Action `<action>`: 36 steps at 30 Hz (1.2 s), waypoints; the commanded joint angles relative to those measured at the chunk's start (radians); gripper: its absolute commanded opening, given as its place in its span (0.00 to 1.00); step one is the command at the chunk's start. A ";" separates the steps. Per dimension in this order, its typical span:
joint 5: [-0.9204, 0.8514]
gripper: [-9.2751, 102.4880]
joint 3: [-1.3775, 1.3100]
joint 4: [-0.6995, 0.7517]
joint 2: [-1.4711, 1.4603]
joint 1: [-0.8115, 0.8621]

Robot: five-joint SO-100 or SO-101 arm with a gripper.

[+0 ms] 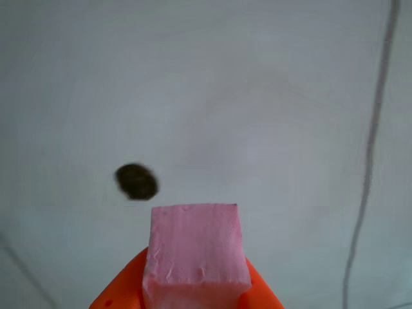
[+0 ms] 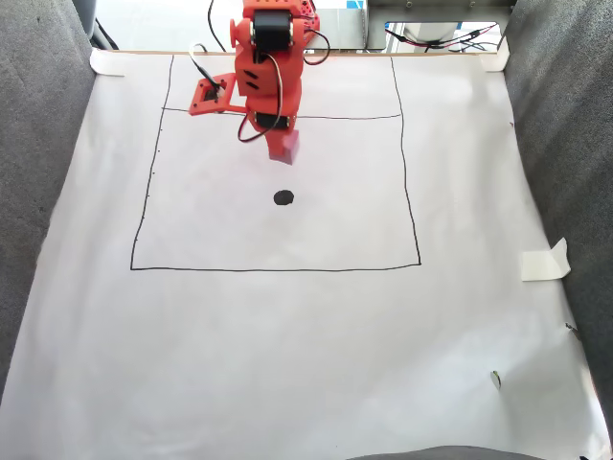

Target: Grasp the colored block, Place it on the black dot, and then return the arm to the default position.

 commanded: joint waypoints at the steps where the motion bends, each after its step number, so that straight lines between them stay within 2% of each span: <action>1: 0.006 0.08 -0.098 0.008 0.002 0.003; 6: 0.009 0.08 -0.118 -0.058 -0.052 0.043; 12: 0.009 0.08 -0.230 -0.020 -0.170 0.052; 20: 0.005 0.08 -0.268 -0.054 -0.224 0.021; 36: 0.058 0.08 -0.492 0.075 -0.310 0.011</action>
